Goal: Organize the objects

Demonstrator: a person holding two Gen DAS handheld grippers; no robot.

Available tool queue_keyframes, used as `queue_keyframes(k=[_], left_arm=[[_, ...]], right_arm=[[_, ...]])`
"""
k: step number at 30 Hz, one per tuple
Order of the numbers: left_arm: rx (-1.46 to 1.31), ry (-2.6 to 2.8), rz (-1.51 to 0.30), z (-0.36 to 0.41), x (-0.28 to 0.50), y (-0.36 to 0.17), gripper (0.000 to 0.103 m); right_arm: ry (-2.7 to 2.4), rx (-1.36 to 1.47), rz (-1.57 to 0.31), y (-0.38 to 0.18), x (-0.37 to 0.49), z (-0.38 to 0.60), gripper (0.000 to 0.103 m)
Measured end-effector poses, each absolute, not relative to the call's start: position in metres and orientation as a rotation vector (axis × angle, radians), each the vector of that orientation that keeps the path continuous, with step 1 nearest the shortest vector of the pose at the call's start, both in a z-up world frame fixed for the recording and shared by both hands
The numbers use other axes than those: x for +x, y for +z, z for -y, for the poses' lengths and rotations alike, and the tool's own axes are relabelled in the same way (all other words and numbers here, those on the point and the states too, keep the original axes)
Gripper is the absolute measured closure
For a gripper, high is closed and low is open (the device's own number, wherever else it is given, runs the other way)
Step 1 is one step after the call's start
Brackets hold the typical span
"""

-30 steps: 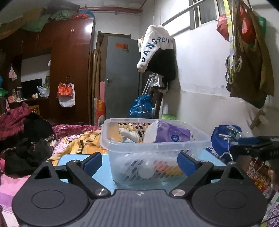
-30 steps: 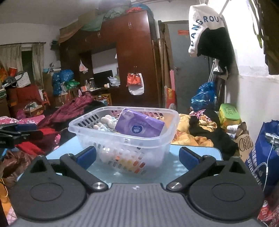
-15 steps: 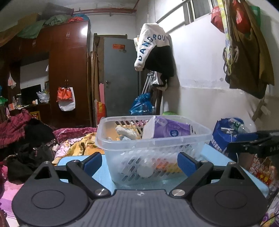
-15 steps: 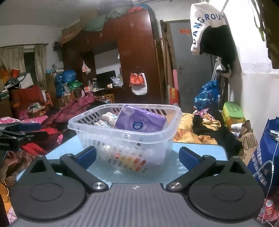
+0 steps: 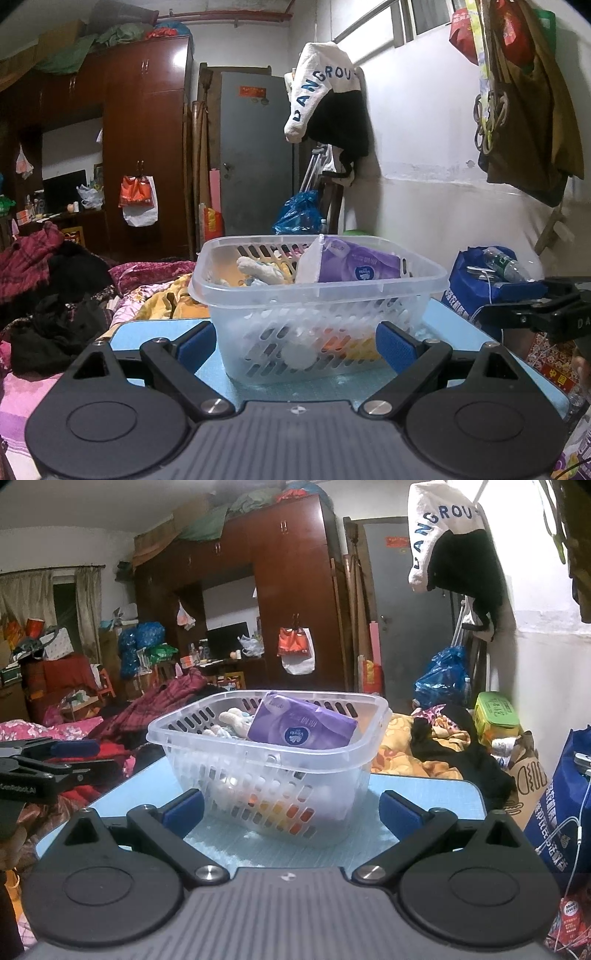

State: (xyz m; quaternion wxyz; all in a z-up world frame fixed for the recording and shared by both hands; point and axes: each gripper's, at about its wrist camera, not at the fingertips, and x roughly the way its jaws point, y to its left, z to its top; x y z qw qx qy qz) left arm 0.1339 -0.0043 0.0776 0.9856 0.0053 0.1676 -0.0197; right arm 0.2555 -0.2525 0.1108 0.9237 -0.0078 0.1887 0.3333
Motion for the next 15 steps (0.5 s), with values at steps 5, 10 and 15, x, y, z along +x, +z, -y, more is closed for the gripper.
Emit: queue_keyframes(k=[5,10,15], left_arm=[[-0.009,-0.039,-0.328,0.0030,0.1371,0.0785,0.008],[-0.003,-0.052,-0.330,0.0062,0.1404,0.0777,0.008],[0.005,-0.054,-0.334,0.0104,0.1423,0.0772,0.008]], right_arm=[[0.680,-0.012,-0.387,0.1111,0.2545,0.2516,0.000],[0.676,-0.016,-0.383,0.1113,0.2537,0.2519,0.000],[0.665,-0.016,-0.379,0.1118,0.2538,0.2525,0.000]])
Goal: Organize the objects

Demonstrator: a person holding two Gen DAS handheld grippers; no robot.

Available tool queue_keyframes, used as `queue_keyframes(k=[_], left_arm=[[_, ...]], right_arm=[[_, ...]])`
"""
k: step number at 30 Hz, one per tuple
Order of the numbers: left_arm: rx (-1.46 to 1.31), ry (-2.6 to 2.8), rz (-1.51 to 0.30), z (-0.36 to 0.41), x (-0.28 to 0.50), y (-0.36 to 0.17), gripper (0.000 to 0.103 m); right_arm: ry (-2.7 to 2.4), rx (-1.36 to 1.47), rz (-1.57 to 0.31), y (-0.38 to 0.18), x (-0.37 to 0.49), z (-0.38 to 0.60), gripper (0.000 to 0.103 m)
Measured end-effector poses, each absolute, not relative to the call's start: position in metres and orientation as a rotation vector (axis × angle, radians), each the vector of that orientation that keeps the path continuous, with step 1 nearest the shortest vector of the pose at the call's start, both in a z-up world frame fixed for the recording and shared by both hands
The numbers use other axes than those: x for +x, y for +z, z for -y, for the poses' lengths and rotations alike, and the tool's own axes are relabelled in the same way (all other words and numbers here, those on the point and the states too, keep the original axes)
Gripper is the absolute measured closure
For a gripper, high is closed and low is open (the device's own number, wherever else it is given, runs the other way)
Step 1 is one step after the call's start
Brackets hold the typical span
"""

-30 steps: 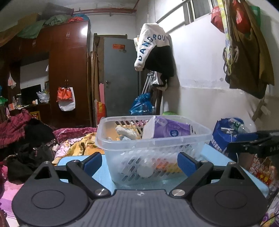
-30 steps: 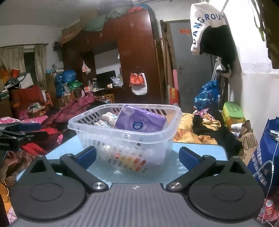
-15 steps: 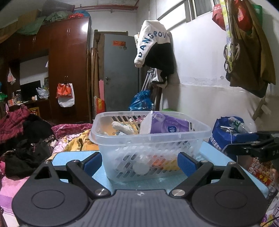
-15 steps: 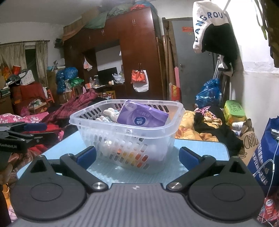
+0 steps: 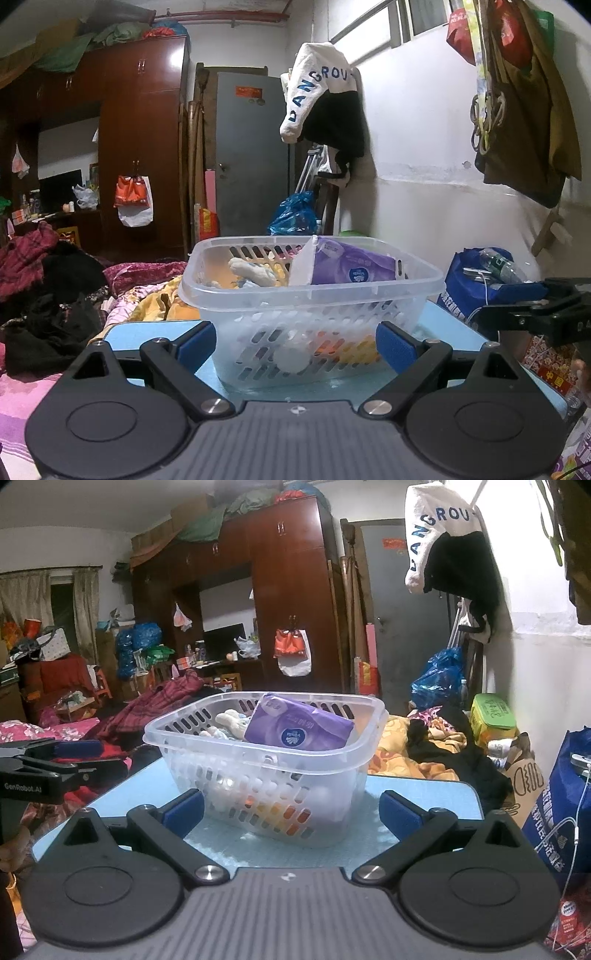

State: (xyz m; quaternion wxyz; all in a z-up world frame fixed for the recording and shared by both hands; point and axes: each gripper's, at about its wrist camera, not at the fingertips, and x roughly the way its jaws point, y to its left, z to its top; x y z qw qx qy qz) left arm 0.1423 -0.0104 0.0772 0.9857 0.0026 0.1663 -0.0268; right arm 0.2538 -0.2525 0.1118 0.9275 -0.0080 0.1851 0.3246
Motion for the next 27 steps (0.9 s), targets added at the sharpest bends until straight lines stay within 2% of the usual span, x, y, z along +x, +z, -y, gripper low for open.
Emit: queue_keyframes(k=[27], left_arm=[[0.016,-0.065,-0.346,0.025,0.151,0.067,0.008]], right_arm=[[0.628,-0.024,-0.369,0.112,0.253,0.249,0.000]])
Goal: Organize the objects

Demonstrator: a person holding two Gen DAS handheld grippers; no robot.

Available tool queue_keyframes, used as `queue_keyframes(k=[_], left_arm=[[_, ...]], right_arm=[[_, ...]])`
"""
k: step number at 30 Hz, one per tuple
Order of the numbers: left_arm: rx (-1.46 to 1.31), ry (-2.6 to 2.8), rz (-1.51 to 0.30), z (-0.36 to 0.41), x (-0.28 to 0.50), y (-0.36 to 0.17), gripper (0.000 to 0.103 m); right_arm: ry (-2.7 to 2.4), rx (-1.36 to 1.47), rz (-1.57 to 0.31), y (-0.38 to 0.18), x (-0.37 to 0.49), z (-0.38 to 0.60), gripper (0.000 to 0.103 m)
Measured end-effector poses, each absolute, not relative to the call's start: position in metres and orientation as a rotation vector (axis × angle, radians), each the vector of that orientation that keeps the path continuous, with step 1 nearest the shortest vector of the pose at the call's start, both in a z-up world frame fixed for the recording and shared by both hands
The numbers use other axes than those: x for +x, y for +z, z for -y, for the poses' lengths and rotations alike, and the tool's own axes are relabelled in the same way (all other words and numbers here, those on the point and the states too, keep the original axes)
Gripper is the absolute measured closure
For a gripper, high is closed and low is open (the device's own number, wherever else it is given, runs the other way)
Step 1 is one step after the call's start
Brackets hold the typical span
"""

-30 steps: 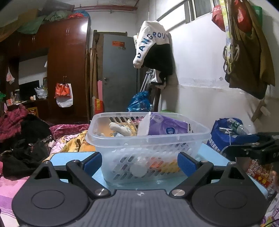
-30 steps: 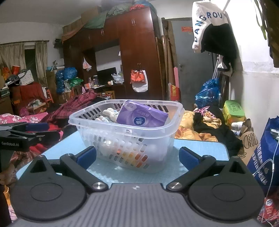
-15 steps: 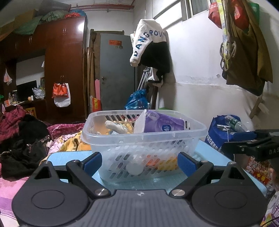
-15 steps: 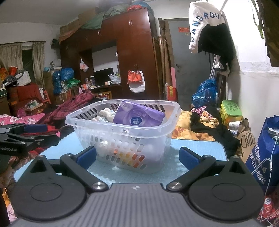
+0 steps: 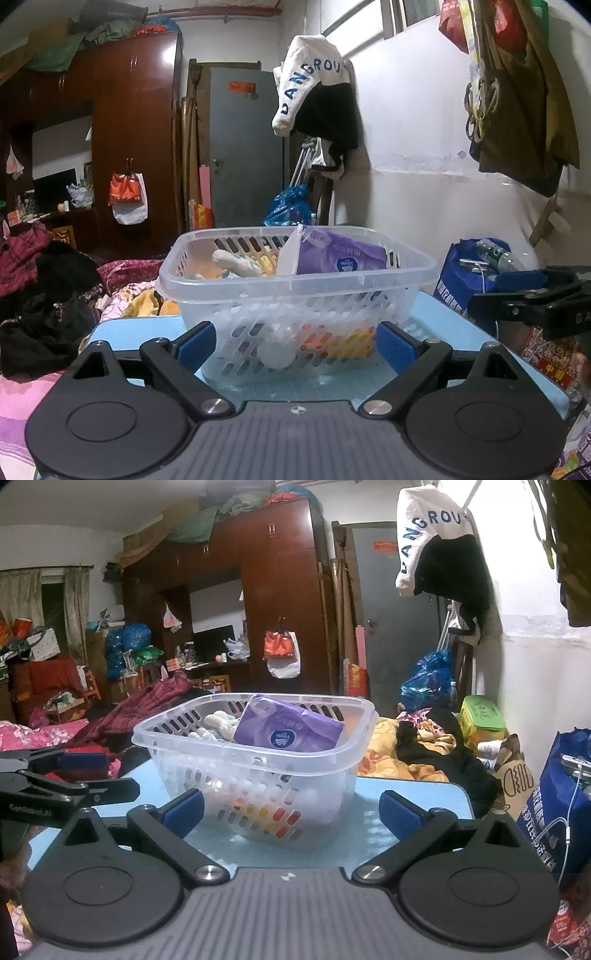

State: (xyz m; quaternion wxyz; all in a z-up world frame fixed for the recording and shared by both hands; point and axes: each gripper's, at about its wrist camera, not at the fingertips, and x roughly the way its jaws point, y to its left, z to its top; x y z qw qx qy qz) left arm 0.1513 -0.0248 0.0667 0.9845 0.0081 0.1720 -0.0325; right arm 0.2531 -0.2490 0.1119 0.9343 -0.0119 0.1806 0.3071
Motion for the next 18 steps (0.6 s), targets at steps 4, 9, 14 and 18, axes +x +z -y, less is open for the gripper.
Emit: queue_keyframes(k=[4,9,14,18], left_arm=[[0.003,-0.047,-0.339,0.023,0.152,0.071,0.008],[0.002,-0.039,-0.330,0.020,0.152,0.073,0.008],[-0.014,-0.030,-0.329,0.011,0.153,0.074,0.008],[-0.021,-0.028,-0.329,0.008,0.154,0.074,0.008]], right_arm=[[0.633,-0.019,-0.377,0.111,0.253,0.247,0.000],[0.635,-0.039,-0.380,0.111,0.250,0.242,0.000],[0.638,-0.044,-0.375,0.111,0.248,0.241,0.000],[0.634,-0.034,-0.380,0.111,0.249,0.243,0.000]])
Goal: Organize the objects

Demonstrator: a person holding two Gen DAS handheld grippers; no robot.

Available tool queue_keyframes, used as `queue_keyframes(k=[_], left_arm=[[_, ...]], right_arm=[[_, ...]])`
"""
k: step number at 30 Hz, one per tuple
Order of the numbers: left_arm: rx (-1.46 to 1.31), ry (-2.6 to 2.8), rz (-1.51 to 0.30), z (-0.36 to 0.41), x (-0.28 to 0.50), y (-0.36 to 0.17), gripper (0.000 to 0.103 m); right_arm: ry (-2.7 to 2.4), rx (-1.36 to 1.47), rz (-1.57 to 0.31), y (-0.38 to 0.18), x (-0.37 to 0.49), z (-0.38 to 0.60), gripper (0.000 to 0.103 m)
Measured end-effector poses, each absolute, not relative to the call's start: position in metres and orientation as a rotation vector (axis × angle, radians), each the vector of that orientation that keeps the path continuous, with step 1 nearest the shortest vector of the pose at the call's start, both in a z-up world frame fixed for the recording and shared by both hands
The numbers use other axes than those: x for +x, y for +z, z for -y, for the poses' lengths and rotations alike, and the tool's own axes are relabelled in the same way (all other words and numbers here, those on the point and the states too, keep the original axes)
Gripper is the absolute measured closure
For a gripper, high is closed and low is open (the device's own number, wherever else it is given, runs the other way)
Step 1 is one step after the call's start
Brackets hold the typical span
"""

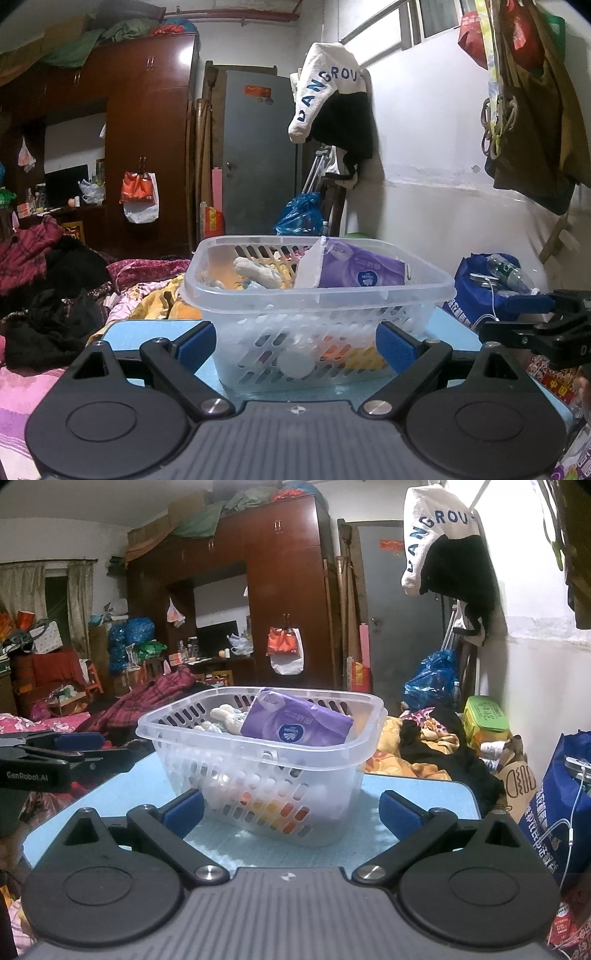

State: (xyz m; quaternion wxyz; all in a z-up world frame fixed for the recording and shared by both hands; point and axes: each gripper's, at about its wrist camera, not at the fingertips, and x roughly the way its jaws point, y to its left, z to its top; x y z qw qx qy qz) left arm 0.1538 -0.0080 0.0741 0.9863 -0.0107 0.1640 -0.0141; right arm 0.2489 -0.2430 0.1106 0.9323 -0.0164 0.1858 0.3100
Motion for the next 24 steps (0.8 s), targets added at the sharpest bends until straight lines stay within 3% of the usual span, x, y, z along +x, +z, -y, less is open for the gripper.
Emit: queue_keyframes(k=[24], left_arm=[[-0.038,-0.035,-0.343,0.0048,0.1596,0.0694,0.008]], right_arm=[[0.632,-0.050,-0.383,0.1108,0.2490,0.2355,0.000]])
